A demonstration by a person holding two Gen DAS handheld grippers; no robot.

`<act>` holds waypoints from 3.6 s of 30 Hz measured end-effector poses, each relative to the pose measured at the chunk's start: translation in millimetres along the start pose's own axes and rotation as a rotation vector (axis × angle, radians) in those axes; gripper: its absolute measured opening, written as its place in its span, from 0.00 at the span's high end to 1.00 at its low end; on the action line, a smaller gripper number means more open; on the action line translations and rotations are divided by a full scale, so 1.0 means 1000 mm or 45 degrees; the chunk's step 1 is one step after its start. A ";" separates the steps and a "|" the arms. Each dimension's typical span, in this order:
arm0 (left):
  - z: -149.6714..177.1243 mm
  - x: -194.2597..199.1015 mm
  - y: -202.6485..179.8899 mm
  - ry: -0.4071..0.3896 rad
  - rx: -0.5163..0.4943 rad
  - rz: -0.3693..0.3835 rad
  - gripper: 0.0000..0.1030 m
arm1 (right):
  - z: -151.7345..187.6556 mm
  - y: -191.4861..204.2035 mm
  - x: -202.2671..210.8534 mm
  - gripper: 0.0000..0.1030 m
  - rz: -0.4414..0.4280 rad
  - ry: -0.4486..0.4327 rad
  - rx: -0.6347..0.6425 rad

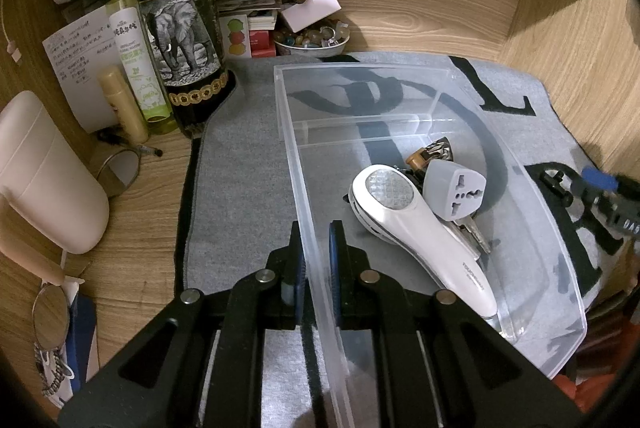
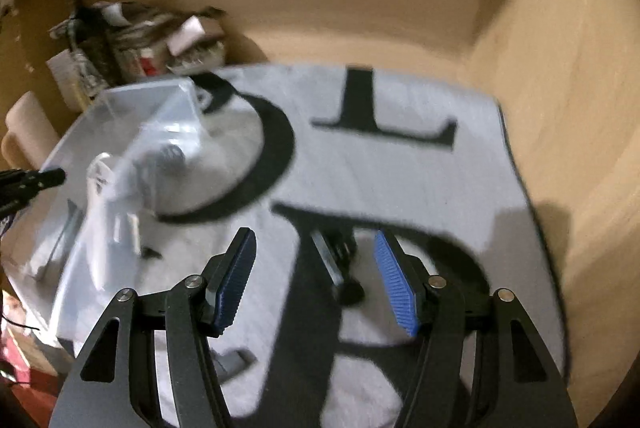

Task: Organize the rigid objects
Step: 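Reach the right gripper to the small black plug piece and grasp it, then carry the black plug piece into the clear box and release it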

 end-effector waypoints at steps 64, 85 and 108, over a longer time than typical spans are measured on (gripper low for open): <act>0.002 0.000 0.000 -0.002 -0.008 -0.001 0.91 | -0.069 0.158 0.036 0.85 -0.339 -0.303 0.354; 0.002 0.000 -0.003 -0.006 -0.015 0.008 0.91 | -0.049 0.206 -0.007 0.78 -0.383 -0.092 0.500; 0.003 0.000 -0.001 -0.008 -0.021 0.009 0.91 | -0.062 0.142 0.043 0.46 -0.225 -0.288 0.378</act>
Point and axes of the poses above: each gripper's, at about its wrist camera, not at the fingertips, and x roughly against the way its jaws point, y to its left, z to its underside, the point moved 7 cm from there along -x, roughly the way its jaws point, and after that the axes turned 5 degrees about z, right-handed, at the moved point
